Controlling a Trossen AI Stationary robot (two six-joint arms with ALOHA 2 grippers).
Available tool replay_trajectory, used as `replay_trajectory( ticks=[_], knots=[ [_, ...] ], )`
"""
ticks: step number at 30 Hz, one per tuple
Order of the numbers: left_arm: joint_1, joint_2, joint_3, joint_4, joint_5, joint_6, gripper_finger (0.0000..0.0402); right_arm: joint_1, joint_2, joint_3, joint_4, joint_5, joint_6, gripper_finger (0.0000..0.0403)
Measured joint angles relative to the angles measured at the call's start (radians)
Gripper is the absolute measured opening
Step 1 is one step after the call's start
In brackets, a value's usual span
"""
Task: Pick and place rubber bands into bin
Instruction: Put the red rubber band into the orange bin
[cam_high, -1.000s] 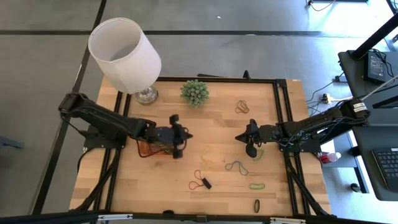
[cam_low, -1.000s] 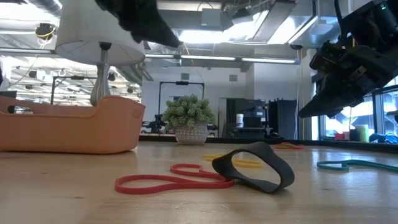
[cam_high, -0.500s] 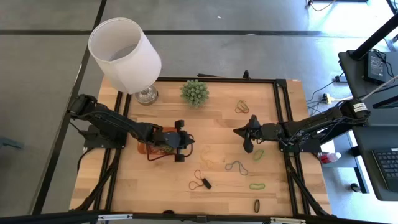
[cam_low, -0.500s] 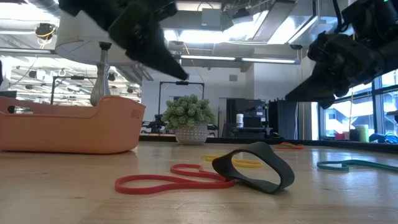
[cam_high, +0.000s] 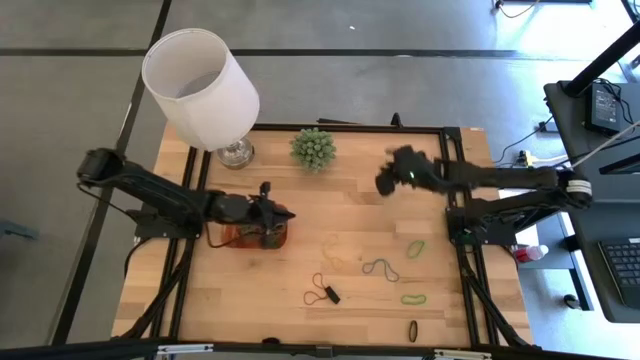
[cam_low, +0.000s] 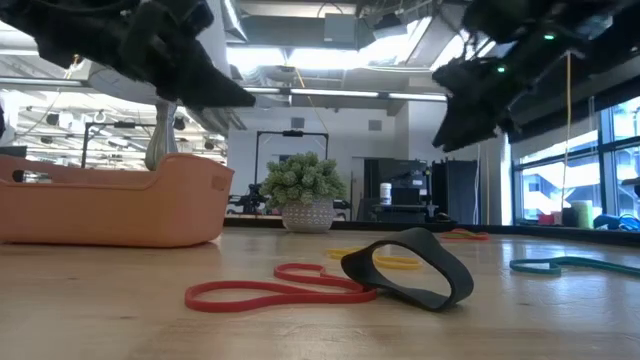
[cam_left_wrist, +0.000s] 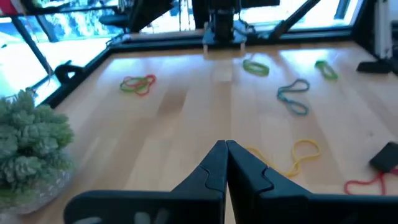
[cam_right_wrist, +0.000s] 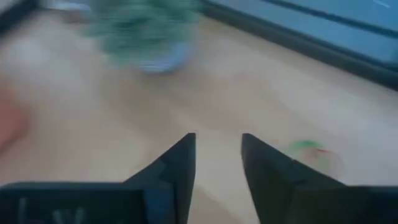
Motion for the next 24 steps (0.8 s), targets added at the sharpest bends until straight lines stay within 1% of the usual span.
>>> replay_trajectory(
  ticks=[4, 5, 8, 11, 15, 21, 24],
  knots=[
    [-0.005, -0.023, 0.000, -0.018, 0.020, 0.015, 0.0002, -0.154, 0.090, 0.121, -0.207, -0.007, 0.070, 0.0166],
    [-0.005, -0.023, 0.000, -0.019, 0.031, 0.019, 0.0002, -0.188, 0.114, 0.139, -0.239, -0.028, 0.071, 0.0170],
    [-0.005, -0.023, 0.000, -0.020, 0.041, 0.019, 0.0002, -0.280, 0.186, 0.161, -0.264, -0.123, 0.066, 0.0178],
    [-0.005, -0.023, 0.000, -0.021, 0.040, 0.019, 0.0003, -0.343, 0.258, 0.158, -0.266, -0.197, 0.066, 0.0175],
    [-0.005, -0.023, 0.000, -0.023, 0.039, 0.018, 0.0002, -0.386, 0.352, 0.148, -0.273, -0.211, 0.062, 0.0164],
    [-0.005, -0.023, 0.000, -0.025, 0.039, 0.007, 0.0002, -0.415, 0.454, 0.142, -0.154, -0.212, -0.034, 0.0149],
    [-0.005, -0.023, 0.000, -0.027, 0.039, -0.003, 0.0002, -0.417, 0.491, 0.142, -0.121, -0.212, -0.037, 0.0142]
  ],
)
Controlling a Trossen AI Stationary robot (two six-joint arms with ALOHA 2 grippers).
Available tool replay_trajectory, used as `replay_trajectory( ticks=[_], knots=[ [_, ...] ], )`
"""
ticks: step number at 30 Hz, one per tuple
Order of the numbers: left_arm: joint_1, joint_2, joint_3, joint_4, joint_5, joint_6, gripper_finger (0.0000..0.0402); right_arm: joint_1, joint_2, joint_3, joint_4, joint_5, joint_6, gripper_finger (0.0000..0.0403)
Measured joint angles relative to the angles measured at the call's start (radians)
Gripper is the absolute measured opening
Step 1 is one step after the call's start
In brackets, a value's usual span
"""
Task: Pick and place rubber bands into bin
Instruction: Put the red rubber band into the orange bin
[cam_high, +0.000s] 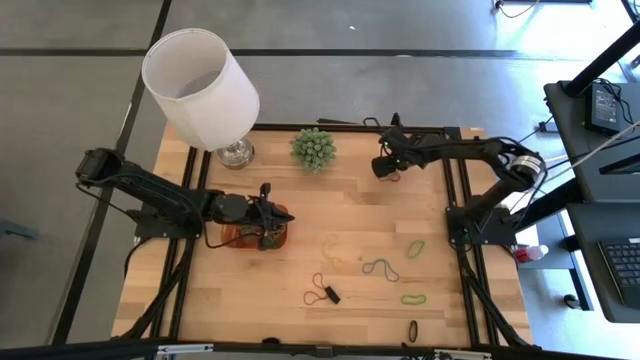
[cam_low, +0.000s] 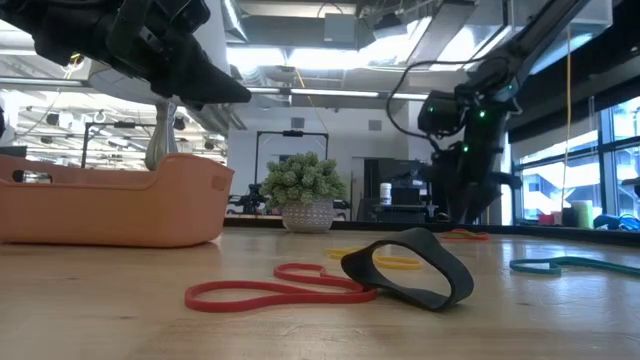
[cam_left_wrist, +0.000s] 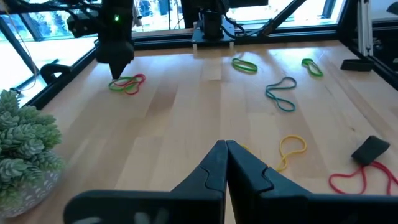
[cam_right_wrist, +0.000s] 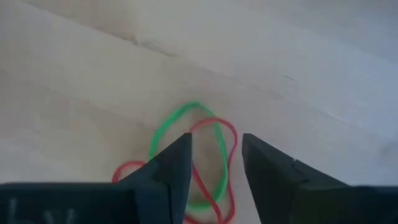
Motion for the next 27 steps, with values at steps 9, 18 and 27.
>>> replay_trajectory(
  ticks=[9, 18, 27],
  knots=[
    [0.000, 0.000, 0.000, -0.008, 0.005, -0.017, 0.0002, -0.028, 0.067, 0.000, 0.038, 0.001, -0.033, 0.0110],
    [0.000, 0.000, 0.000, -0.015, 0.006, -0.028, 0.0003, -0.033, 0.067, 0.000, 0.090, 0.001, -0.078, 0.0066],
    [0.000, 0.000, 0.000, -0.016, 0.007, -0.042, 0.0005, -0.032, 0.055, 0.000, 0.092, 0.001, -0.112, 0.0007]
  ],
)
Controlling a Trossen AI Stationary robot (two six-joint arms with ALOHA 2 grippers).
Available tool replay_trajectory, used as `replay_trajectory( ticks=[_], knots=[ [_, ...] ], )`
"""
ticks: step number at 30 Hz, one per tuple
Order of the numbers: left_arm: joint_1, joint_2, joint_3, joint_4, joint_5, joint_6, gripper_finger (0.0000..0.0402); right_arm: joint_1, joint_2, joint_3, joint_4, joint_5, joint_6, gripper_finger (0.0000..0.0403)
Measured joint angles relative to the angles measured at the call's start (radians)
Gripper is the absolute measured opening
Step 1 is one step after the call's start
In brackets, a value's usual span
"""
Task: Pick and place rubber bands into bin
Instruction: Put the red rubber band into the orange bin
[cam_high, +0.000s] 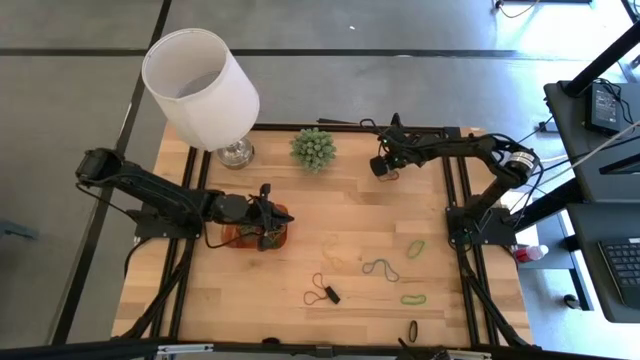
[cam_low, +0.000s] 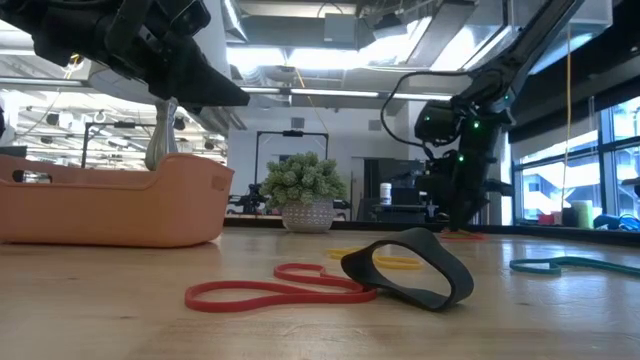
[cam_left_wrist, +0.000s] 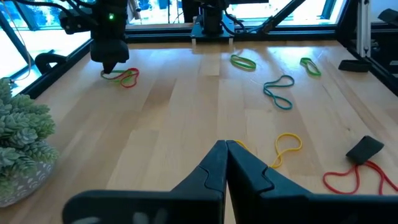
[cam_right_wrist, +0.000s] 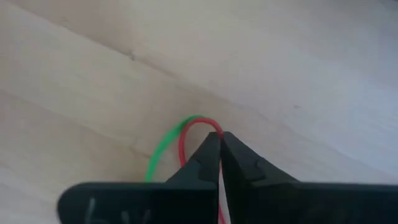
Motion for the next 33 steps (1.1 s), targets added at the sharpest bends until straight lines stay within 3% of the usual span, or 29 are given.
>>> replay_trajectory(
  ticks=[17, 26, 33],
  knots=[
    [0.000, 0.000, 0.000, 0.000, 0.000, -0.011, 0.0003, 0.135, -0.248, 0.000, -0.081, -0.009, 0.035, 0.0008],
    [0.000, 0.000, 0.000, 0.000, 0.000, -0.011, 0.0002, 0.312, -0.246, -0.001, -0.092, -0.251, 0.034, 0.0009],
    [0.000, 0.000, 0.000, 0.000, 0.000, -0.035, 0.0004, 0.390, -0.246, -0.001, -0.093, -0.255, 0.034, 0.0031]
  ],
)
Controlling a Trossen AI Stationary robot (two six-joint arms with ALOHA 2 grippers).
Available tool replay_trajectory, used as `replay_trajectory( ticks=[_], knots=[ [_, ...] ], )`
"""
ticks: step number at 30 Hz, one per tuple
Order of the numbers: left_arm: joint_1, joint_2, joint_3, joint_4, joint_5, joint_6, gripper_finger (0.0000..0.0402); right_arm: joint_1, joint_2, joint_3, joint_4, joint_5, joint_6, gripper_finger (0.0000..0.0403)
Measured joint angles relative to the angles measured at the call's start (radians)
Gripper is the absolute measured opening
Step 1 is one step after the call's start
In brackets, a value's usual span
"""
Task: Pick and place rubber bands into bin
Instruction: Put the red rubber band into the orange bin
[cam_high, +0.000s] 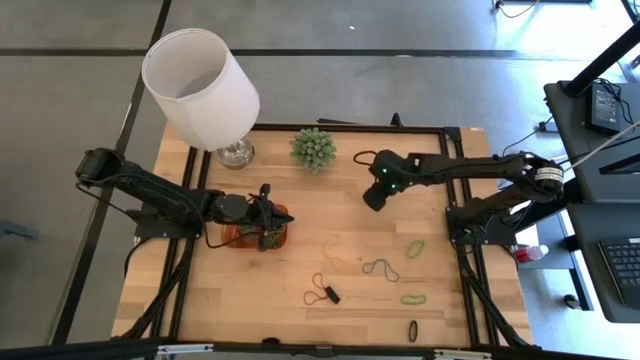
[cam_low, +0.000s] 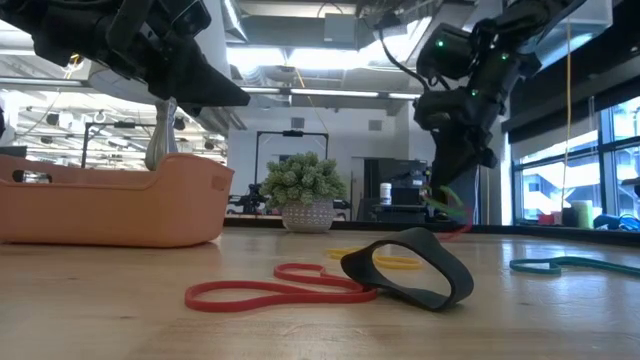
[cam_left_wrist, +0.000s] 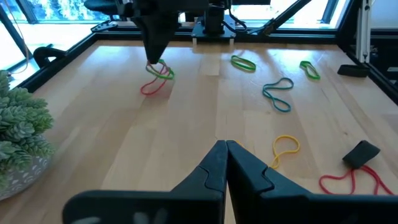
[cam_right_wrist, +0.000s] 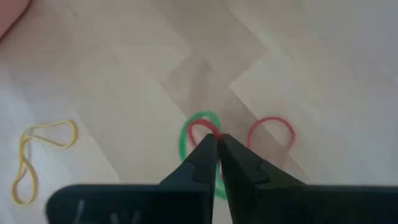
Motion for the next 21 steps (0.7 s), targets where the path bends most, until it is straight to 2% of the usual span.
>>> replay_trajectory(
  ticks=[11, 17, 21],
  knots=[
    [0.000, 0.000, 0.000, 0.000, 0.000, -0.010, 0.0004, 0.055, 0.000, 0.000, -0.009, 0.003, 0.002, 0.0121],
    [0.000, 0.000, 0.000, 0.000, 0.000, -0.010, 0.0004, 0.063, 0.009, 0.000, -0.047, 0.155, 0.027, 0.0135],
    [0.000, 0.000, 0.000, -0.001, 0.000, -0.010, 0.0005, 0.062, 0.057, 0.000, -0.046, 0.184, 0.031, 0.0132]
  ],
)
